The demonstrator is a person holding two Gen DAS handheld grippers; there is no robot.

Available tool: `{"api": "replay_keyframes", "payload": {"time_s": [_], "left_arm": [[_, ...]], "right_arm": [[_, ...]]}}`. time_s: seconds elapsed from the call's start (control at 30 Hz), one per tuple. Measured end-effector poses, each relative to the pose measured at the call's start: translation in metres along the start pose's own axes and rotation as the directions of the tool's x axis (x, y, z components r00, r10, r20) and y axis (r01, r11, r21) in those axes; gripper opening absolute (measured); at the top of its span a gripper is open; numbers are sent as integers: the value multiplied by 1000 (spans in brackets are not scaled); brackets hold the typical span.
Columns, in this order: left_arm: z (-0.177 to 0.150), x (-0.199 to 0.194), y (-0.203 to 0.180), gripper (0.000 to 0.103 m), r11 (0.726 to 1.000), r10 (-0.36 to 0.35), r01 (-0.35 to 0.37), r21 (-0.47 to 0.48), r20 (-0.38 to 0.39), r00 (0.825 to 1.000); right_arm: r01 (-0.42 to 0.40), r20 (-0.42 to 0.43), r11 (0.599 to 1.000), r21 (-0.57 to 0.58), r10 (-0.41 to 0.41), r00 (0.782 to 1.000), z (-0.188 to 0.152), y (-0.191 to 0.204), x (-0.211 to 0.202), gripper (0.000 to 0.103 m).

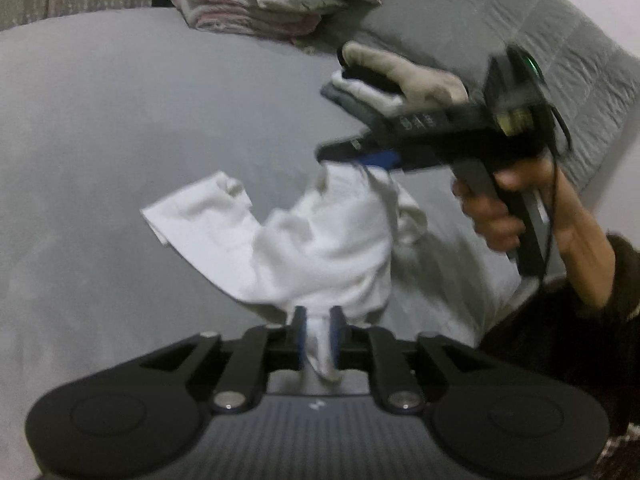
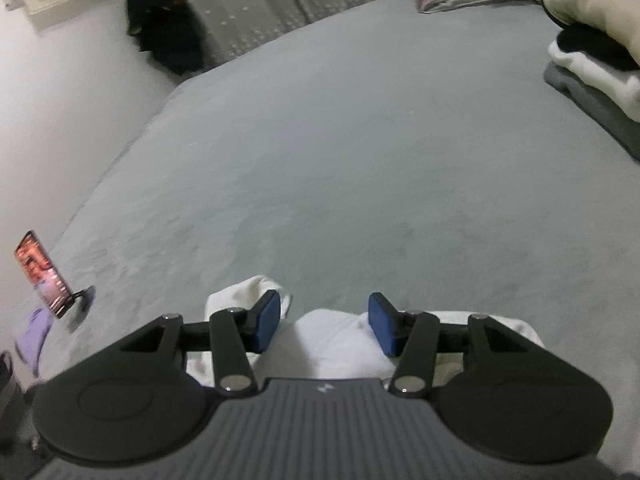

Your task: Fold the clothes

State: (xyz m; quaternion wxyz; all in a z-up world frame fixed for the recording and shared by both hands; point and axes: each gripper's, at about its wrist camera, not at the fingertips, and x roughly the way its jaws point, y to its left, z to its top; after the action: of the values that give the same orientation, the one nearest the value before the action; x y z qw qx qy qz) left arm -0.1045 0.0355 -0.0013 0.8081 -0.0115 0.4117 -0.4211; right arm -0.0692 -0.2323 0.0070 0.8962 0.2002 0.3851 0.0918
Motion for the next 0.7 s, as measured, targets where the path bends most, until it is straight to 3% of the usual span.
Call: {"api": "replay_keyframes", "payload": {"time_s": [0.07, 0.17, 0.53, 0.6, 0.67, 0.7], "left_arm": [[6, 0, 4, 29, 1000, 4, -4, -18, 18, 1000], [10, 7, 6, 31, 999, 18, -17, -31, 24, 1000], [25, 33, 8, 29, 996, 66, -64, -63, 36, 997], [26, 34, 9, 23, 995, 72, -68, -68, 45, 996], [27, 35, 9, 6, 995, 65, -61, -79, 47, 997], [27, 36, 9, 5, 995, 60, -56, -81, 45, 997]], "right_arm": [[-13, 0, 1000, -7, 13, 1000, -3, 0, -5, 53], [-30, 8, 999, -16, 30, 1000, -6, -1, -13, 53], [-95, -11, 993, -72, 95, 995, -14, 6, -28, 58], [-94, -25, 991, -90, 93, 995, -17, 10, -25, 59], [-78, -40, 990, -117, 74, 996, -22, 15, -21, 60], [-67, -44, 988, -137, 62, 997, -24, 18, -19, 59]]}}
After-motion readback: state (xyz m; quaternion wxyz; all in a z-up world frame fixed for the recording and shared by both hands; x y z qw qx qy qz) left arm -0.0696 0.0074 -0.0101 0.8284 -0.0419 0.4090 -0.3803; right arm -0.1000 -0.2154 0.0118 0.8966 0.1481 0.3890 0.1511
